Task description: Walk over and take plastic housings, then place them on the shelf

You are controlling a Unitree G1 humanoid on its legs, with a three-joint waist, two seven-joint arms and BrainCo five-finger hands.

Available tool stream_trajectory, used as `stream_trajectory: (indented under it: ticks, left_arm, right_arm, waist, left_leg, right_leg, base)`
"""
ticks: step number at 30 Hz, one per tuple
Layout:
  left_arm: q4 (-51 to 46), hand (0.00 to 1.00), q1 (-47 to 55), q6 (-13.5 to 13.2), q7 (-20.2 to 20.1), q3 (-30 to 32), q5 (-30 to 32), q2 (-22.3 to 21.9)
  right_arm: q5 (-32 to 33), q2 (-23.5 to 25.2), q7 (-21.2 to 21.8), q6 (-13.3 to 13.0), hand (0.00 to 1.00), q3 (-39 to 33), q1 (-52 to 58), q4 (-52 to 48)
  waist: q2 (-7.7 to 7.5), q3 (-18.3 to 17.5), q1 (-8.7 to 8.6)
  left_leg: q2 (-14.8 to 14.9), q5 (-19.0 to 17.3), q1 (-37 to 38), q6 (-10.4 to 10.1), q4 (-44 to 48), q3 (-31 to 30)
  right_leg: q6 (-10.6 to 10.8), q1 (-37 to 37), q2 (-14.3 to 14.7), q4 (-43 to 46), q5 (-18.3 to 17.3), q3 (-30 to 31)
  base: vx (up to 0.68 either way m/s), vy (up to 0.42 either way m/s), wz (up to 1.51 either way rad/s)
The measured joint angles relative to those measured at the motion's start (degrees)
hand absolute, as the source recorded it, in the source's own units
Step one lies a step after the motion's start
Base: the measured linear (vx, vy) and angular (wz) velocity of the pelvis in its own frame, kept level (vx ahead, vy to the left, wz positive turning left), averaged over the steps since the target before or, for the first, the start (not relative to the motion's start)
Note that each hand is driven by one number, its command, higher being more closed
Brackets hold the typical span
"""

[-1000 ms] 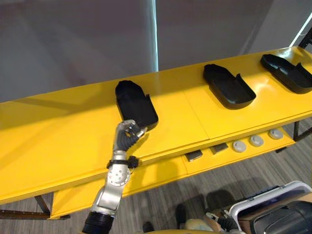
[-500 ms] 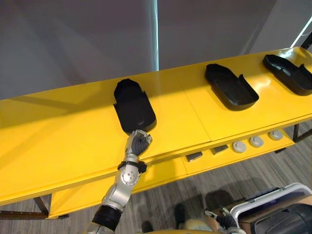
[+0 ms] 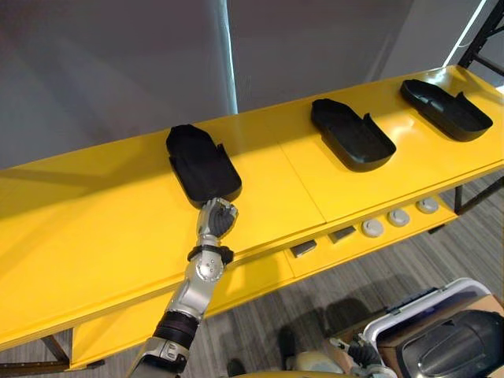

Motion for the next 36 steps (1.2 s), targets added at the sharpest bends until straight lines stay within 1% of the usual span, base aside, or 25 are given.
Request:
stream_trajectory:
  ticks: [2, 6, 9, 10, 12, 14, 15, 16, 17, 19, 20, 21, 22, 24, 25, 27, 28, 29, 30, 31, 32, 33, 34, 35, 36]
  left_arm:
    - [-0.02, 1.00, 0.00, -0.07, -0.02, -0.05, -0.42, -0.11]
    - [-1.25, 1.00, 0.25, -0.11, -0.35, -0.43, -2.33, -0.26]
    - [-8.53, 1.00, 1.76, -0.40, -1.42, -1.70, -3.92, -0.27]
    - [-14.41, 1.00, 2.76, -1.19, -1.46, -2.34, -4.52, -0.25]
    - [-19.87, 1.00, 3.43, -2.62, -1.49, -2.51, -5.52, -0.05]
    - [-26.55, 1.00, 3.47, -3.84, -1.48, -2.22, -6.94, -0.01]
    - [-30.91, 1.00, 4.18, -5.56, -1.46, -0.99, -8.92, -0.02]
    - [-35.10, 1.00, 5.80, -7.09, -1.25, 1.51, -10.84, -0.03]
    - [-36.81, 1.00, 6.61, -7.85, -1.10, 3.31, -12.28, -0.10]
    - [-40.82, 1.00, 9.49, -10.34, 0.44, 12.35, -18.99, -1.18]
    - [-41.18, 1.00, 10.07, -10.82, 1.33, 14.81, -20.73, -1.87]
    - [-41.30, 1.00, 11.16, -11.70, 2.82, 19.64, -23.85, -3.34]
    - [-41.03, 1.00, 12.63, -12.55, 4.13, 23.80, -26.46, -4.34]
    - [-37.68, 1.00, 16.38, -13.85, 6.40, 30.60, -31.91, -5.85]
    - [-34.29, 1.00, 19.03, -13.73, 7.69, 33.73, -34.74, -6.60]
    - [-29.46, 1.00, 22.50, -13.22, 8.91, 35.58, -37.15, -7.12]
    - [-25.17, 1.00, 24.61, -12.12, 8.99, 35.91, -38.35, -7.77]
    - [-20.69, 1.00, 26.16, -10.84, 8.82, 35.87, -39.32, -8.69]
    - [-18.29, 1.00, 26.74, -10.05, 8.71, 35.81, -39.62, -9.28]
    - [-13.50, 0.00, 27.74, -8.05, 7.93, 35.76, -40.22, -9.90]
    - [-8.54, 0.00, 28.35, -6.15, 6.10, 35.74, -39.91, -9.96]
    - [-6.05, 0.00, 28.55, -5.03, 4.55, 35.72, -39.86, -9.96]
    - [-0.76, 0.00, 28.65, -3.63, 2.03, 35.38, -39.36, -9.91]
    - [4.70, 0.00, 28.75, -2.49, -0.19, 34.71, -38.27, -9.81]
    - [7.47, 0.00, 28.80, -2.01, -1.31, 34.37, -37.92, -9.76]
  right_arm:
    - [0.00, 0.21, -0.01, 0.00, 0.00, -0.03, -0.01, 0.00]
    - [0.02, 0.30, -0.04, 0.00, 0.00, -0.08, -0.04, 0.05]
    - [0.04, 0.34, -0.14, 0.05, 0.00, -0.08, -0.24, 0.15]
    - [0.04, 0.38, -0.60, 0.06, 0.00, -0.09, -0.26, 0.20]
    - [0.06, 0.30, -0.79, 0.02, 0.00, -0.09, -0.42, 0.66]
    - [0.07, 0.01, -0.81, 0.02, 0.00, -0.09, -0.42, 1.42]
    - [0.07, -0.26, -0.80, 0.10, 0.00, -0.09, -0.45, 1.86]
    - [0.07, -0.50, -0.79, 0.12, 0.00, -0.09, -0.45, 1.92]
    - [0.07, -0.52, -0.79, 0.12, 0.00, -0.09, -0.47, 2.00]
    - [0.09, -0.63, -0.79, 0.11, 0.00, -0.22, -0.44, 3.26]
    - [0.09, -0.67, -0.78, 0.11, 0.00, -0.30, -0.42, 3.74]
    - [0.09, -0.80, -0.81, 0.16, 0.00, -0.58, -0.15, 4.23]
    - [0.10, -0.98, -0.84, 0.17, 0.00, -0.71, -0.08, 4.35]
    - [0.09, -1.07, -0.94, 0.18, 0.00, -1.26, 0.11, 4.78]
    - [0.09, -1.08, -1.01, 0.18, 0.00, -1.35, 0.26, 4.83]
    - [0.07, -0.97, -1.07, 0.18, 0.00, -1.34, 0.32, 4.55]
    - [0.06, -0.85, -1.12, 0.23, 0.00, -1.35, 0.50, 3.87]
    - [0.05, -0.55, -1.25, 0.23, 0.00, -1.35, 0.69, 2.88]
    - [0.04, -0.44, -1.36, 0.30, 0.00, -1.33, 0.77, 2.24]
    - [0.05, -0.07, -1.63, 0.48, 0.00, -1.27, 0.85, 0.73]
    - [0.04, 0.62, -1.83, 0.58, 0.00, -1.27, 0.92, -0.73]
    - [0.03, 1.00, -1.95, 0.60, 0.00, -1.25, 1.03, -1.32]
    - [0.03, 1.87, -1.93, 0.66, 0.00, -1.23, 0.96, -2.19]
    - [0.04, 2.68, -1.91, 0.65, 0.00, -1.24, 0.89, -2.86]
    - [0.04, 2.96, -1.92, 0.65, 0.00, -1.23, 0.72, -2.89]
  waist:
    - [-0.28, -0.17, 0.00]
    - [-0.32, -0.20, 0.04]
    - [-0.28, -0.21, 0.05]
    - [-0.26, -0.22, 0.06]
    - [-0.22, -0.25, 0.25]
    - [-0.19, -0.28, 1.07]
    - [-0.14, -0.31, 1.86]
    - [-0.03, -0.35, 1.86]
    - [0.00, -0.36, 1.88]
    - [0.02, -0.35, 2.02]
    - [0.05, -0.36, 2.23]
    - [0.10, -0.40, 3.39]
    - [0.12, -0.41, 3.96]
    - [0.13, -0.42, 4.84]
    - [0.09, -0.47, 5.13]
    - [0.00, -0.73, 5.83]
    - [-0.13, -0.88, 6.72]
    - [-0.29, -0.98, 7.13]
    - [-0.32, -0.99, 7.45]
    - [-0.42, -1.07, 7.71]
    - [-0.68, -1.29, 7.75]
    - [-0.85, -1.46, 7.75]
    - [-1.11, -1.94, 7.82]
    - [-1.05, -2.41, 7.86]
    - [-0.95, -2.52, 7.83]
  left_leg:
    - [0.01, 0.01, 0.00, 0.01, -0.01, -0.02]
    - [-0.05, 0.21, 0.14, 0.30, -0.01, -0.19]
    - [-0.13, 0.25, 0.13, 0.36, -0.03, -1.06]
    - [-0.13, 0.26, 0.18, 0.38, 0.00, -1.74]
    - [-0.14, 0.27, 0.21, 0.39, 0.17, -2.44]
    - [-0.24, 0.26, -0.35, 0.39, 0.82, -3.23]
    - [-0.34, 0.27, -0.45, 0.40, 0.91, -3.41]
    - [-0.42, 0.39, -0.46, 0.58, 1.00, -3.92]
    - [-0.44, 0.41, -0.46, 0.61, 1.09, -4.21]
    - [-0.50, 0.42, -0.59, 0.63, 1.90, -6.13]
    - [-0.52, 0.42, -0.70, 0.63, 1.88, -6.59]
    - [-0.58, 0.40, -0.99, 0.57, 1.80, -7.40]
    - [-0.63, 0.38, -1.38, 0.52, 1.72, -8.07]
    - [-0.71, 0.71, -1.26, 0.60, 1.23, -9.48]
    - [-0.71, 1.13, -0.71, 0.55, 0.49, -10.13]
    - [-0.69, 1.25, -0.69, 0.47, 0.42, -10.89]
    - [-0.62, 1.25, -0.77, 0.46, 0.44, -11.03]
    - [-0.52, 1.24, -0.81, 0.45, 0.45, -11.17]
    - [-0.41, 1.24, -0.75, 0.45, 0.50, -11.18]
    - [-0.21, 1.26, -0.62, 0.41, 0.76, -11.38]
    - [-0.09, 1.31, -0.29, 0.29, 0.81, -11.75]
    - [0.00, 1.36, -0.16, 0.21, 0.81, -11.79]
    - [0.13, 1.38, -0.01, 0.14, 0.79, -11.79]
    - [0.22, 1.35, 0.09, 0.09, 0.75, -11.69]
    - [0.25, 1.33, 0.15, 0.08, 0.72, -11.65]
  right_leg:
    - [-0.01, 0.01, 0.00, 0.00, 0.01, -0.05]
    - [-0.02, 0.23, -0.08, 0.01, 0.02, -0.32]
    - [-0.02, 0.49, -0.21, 0.02, 0.01, -1.38]
    - [0.00, 0.79, -0.27, 0.03, -0.01, -2.03]
    - [0.01, 1.18, -0.40, 0.05, -0.02, -2.67]
    - [0.01, 1.29, -0.70, 0.05, -0.04, -3.15]
    - [0.01, 1.29, -0.81, 0.11, -0.04, -3.26]
    - [0.00, 1.55, -0.89, 0.23, -0.05, -3.56]
    - [0.00, 1.73, -0.94, 0.24, -0.06, -3.78]
    - [-0.02, 2.86, -1.22, 0.25, -0.34, -5.61]
    - [-0.05, 3.13, -1.28, 0.24, -0.46, -6.12]
    - [-0.14, 3.35, -1.39, 0.24, -0.66, -6.71]
    - [-0.12, 3.39, -1.48, 0.24, -0.83, -7.26]
    - [0.22, 3.89, -1.56, 0.25, -1.39, -8.57]
    - [0.15, 4.43, -1.56, 0.26, -1.63, -9.35]
    - [0.03, 4.77, -1.57, 0.29, -1.88, -10.15]
    - [0.00, 4.87, -1.57, 0.30, -2.00, -10.62]
    - [0.00, 5.05, -1.65, 0.51, -2.31, -11.35]
    - [0.02, 4.88, -1.72, 1.24, -2.84, -11.54]
    - [0.05, 4.67, -1.87, 2.78, -3.71, -11.97]
    - [-0.04, 4.79, -1.95, 3.76, -4.45, -12.51]
    - [0.07, 4.79, -1.98, 4.25, -4.93, -12.68]
    - [-0.20, 4.73, -1.98, 4.91, -5.40, -12.83]
    - [-0.32, 4.71, -1.95, 5.13, -5.68, -12.82]
    - [-0.32, 4.71, -1.93, 5.21, -5.77, -12.80]
  base:
    - [0.00, 0.000, 0.00]
    - [0.00, 0.000, 0.00]
    - [0.00, 0.004, 0.13]
    - [0.00, 0.008, 0.20]
    - [0.00, 0.011, 0.24]
    - [-0.02, 0.017, 0.21]
    - [-0.03, 0.014, 0.13]
    - [-0.03, 0.015, 0.13]
    - [-0.02, 0.009, 0.25]
    - [-0.04, 0.008, 0.40]
    - [-0.07, 0.010, 0.44]
    - [-0.07, 0.010, 0.37]
    - [-0.07, 0.009, 0.35]
    - [-0.03, -0.001, 0.37]
    - [-0.01, -0.001, 0.41]
    - [0.00, 0.004, 0.26]
    - [0.01, 0.003, 0.24]
    - [0.01, 0.003, 0.23]
    - [0.02, 0.005, 0.23]
    - [0.04, 0.008, 0.19]
    - [0.04, 0.006, 0.19]
    - [0.05, 0.004, 0.18]
    - [0.05, 0.001, 0.09]
    - [0.06, 0.002, 0.04]
    - [0.06, 0.003, -0.02]
